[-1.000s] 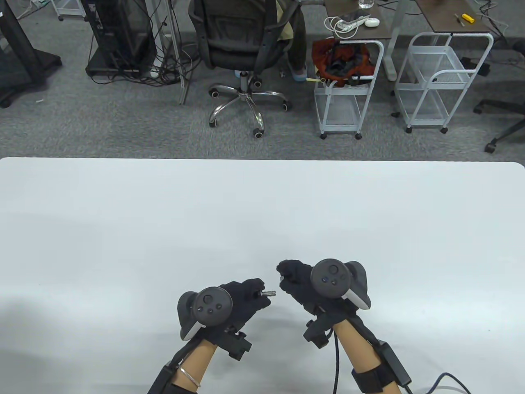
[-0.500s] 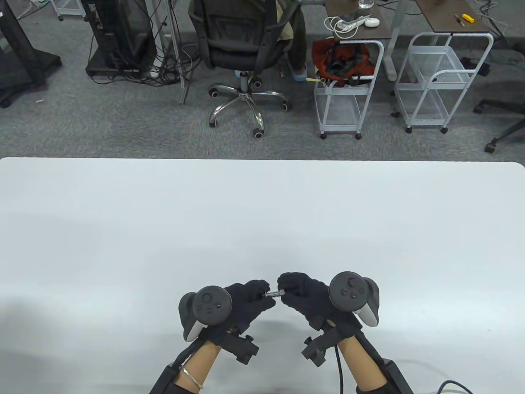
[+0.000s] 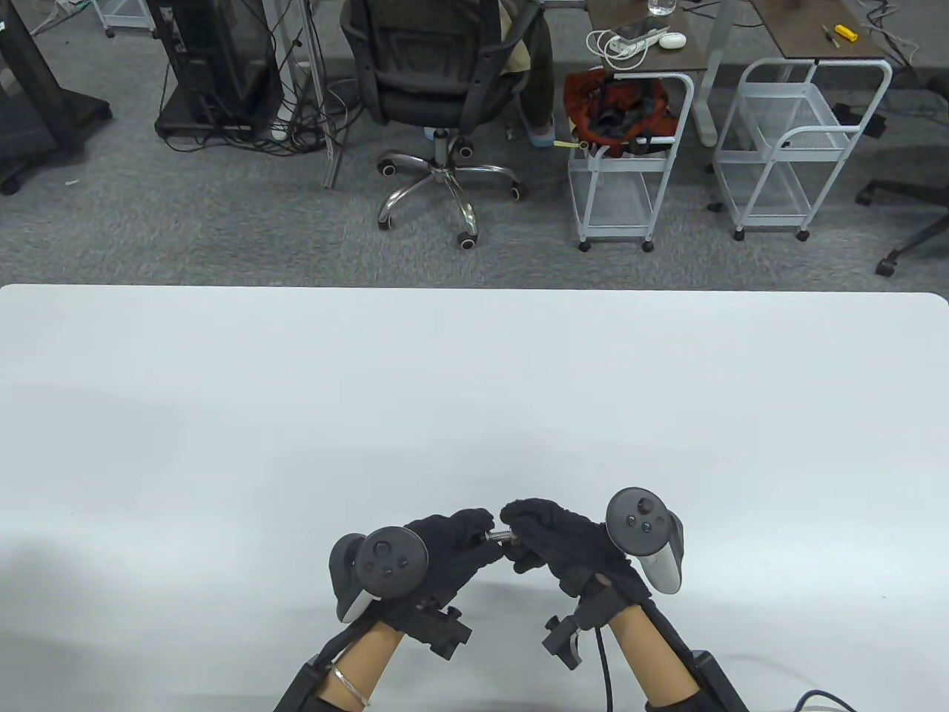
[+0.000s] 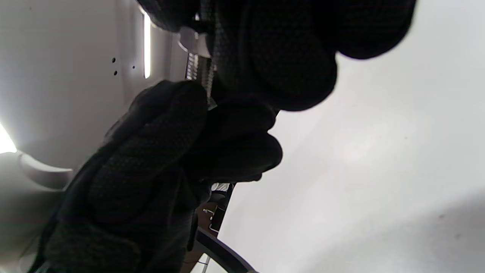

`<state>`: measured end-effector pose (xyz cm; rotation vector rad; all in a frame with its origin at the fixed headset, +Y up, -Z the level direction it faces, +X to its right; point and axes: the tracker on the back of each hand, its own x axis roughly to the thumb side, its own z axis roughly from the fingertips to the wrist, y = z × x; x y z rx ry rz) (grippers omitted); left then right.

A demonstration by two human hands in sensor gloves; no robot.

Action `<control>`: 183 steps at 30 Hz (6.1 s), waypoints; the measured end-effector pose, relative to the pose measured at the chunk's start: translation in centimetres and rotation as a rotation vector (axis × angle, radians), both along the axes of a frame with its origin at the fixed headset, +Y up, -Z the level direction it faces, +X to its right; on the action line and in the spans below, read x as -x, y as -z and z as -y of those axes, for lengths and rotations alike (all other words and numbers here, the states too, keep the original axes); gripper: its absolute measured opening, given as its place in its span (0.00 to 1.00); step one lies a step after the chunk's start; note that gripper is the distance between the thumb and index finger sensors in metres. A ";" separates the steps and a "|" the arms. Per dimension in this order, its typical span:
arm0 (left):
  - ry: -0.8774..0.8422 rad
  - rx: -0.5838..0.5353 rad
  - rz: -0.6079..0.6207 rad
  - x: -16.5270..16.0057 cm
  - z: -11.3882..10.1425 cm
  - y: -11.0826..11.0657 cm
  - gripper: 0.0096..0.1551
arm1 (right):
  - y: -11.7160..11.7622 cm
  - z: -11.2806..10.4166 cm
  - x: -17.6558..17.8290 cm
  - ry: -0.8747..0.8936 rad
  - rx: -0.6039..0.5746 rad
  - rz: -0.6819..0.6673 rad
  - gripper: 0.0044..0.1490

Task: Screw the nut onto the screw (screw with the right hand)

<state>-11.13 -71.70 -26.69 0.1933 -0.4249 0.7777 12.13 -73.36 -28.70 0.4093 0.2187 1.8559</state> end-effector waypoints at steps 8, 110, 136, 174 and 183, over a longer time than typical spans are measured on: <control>0.025 -0.021 -0.004 -0.1 -0.2 0.0 0.27 | 0.2 0.0 -0.3 -0.018 0.047 -0.115 0.34; 0.056 -0.070 0.004 -0.9 -1.0 -1.3 0.27 | -1.4 -0.6 -0.7 -0.088 -0.059 -0.126 0.37; 0.112 -0.120 0.007 -1.2 -1.3 -1.6 0.27 | -1.5 -0.4 -1.0 -0.089 -0.009 -0.093 0.33; 0.105 -0.107 0.022 -1.4 -1.3 -1.6 0.27 | -1.1 -0.7 -0.6 -0.115 -0.028 -0.143 0.33; 0.110 -0.119 0.028 -1.5 -1.4 -1.5 0.27 | -0.9 -1.0 -0.8 -0.124 -0.051 -0.103 0.32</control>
